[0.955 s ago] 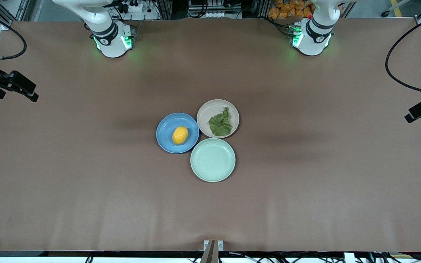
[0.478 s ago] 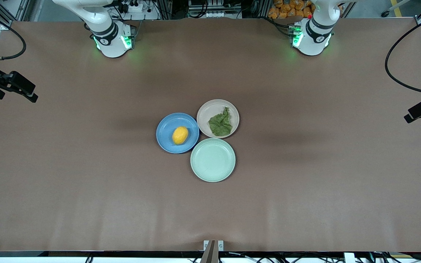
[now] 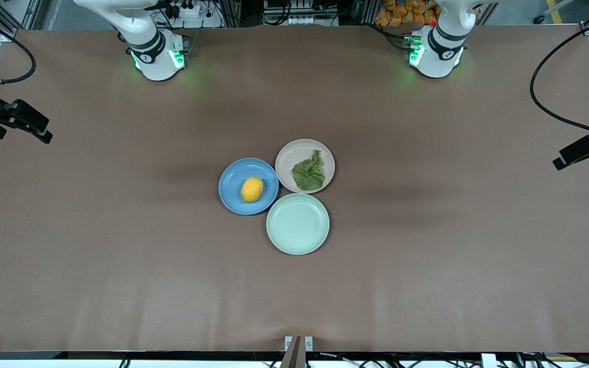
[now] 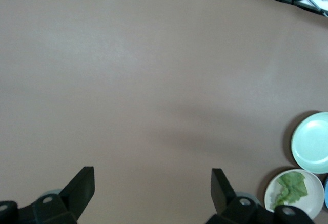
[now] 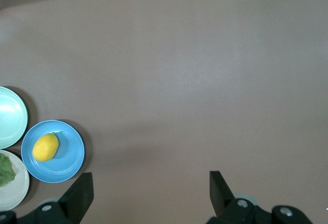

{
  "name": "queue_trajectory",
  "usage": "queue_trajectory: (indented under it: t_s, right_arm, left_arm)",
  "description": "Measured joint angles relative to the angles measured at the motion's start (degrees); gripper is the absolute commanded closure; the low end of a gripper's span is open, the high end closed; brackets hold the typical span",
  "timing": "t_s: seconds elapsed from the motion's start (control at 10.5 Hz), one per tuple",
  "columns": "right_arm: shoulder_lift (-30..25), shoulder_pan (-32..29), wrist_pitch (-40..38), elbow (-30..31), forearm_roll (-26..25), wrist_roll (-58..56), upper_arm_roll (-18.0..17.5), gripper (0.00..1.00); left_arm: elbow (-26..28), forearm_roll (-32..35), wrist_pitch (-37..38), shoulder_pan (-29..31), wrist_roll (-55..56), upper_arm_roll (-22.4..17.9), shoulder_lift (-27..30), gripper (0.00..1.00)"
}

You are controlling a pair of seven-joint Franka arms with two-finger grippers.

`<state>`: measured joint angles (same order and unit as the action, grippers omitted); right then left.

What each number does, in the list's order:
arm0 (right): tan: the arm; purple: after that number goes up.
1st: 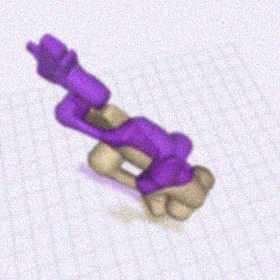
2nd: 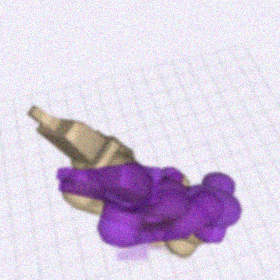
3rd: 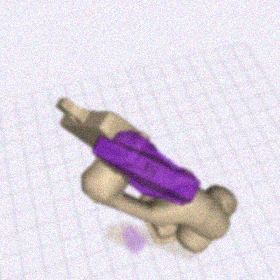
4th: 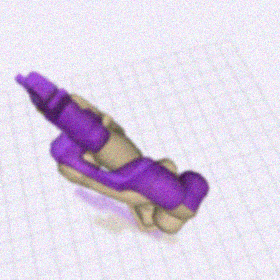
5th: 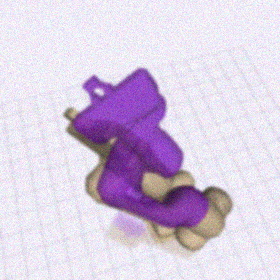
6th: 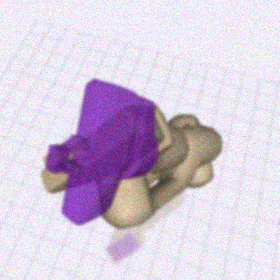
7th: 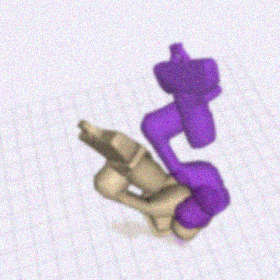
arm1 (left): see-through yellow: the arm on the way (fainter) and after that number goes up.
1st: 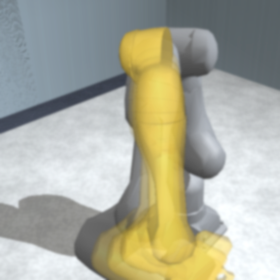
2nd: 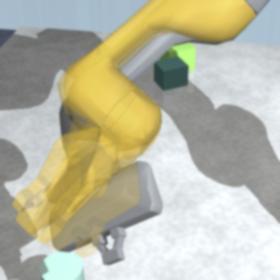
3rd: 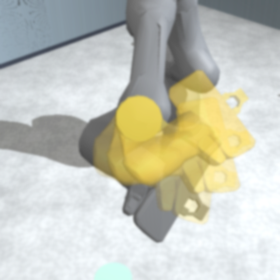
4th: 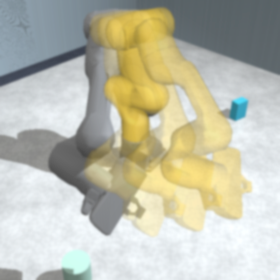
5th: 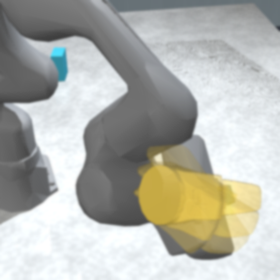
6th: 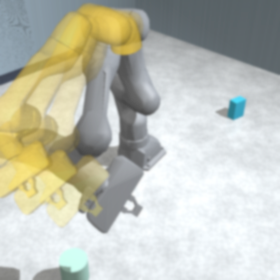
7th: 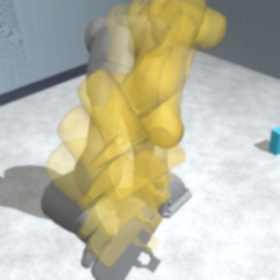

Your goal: Place lemon and lettuce in plates

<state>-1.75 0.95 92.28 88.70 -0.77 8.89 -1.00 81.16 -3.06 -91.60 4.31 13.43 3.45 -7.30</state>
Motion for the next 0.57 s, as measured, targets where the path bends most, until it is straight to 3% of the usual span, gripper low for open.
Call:
queue_trajectory:
  t_s: [0.57]
  right_arm:
    - [0.0, 0.0, 0.1, 0.0, 0.0, 0.0, 0.0, 0.00]
  left_arm:
    - [0.0, 0.0, 0.7, 0.1, -0.1, 1.9, 0.0, 0.00]
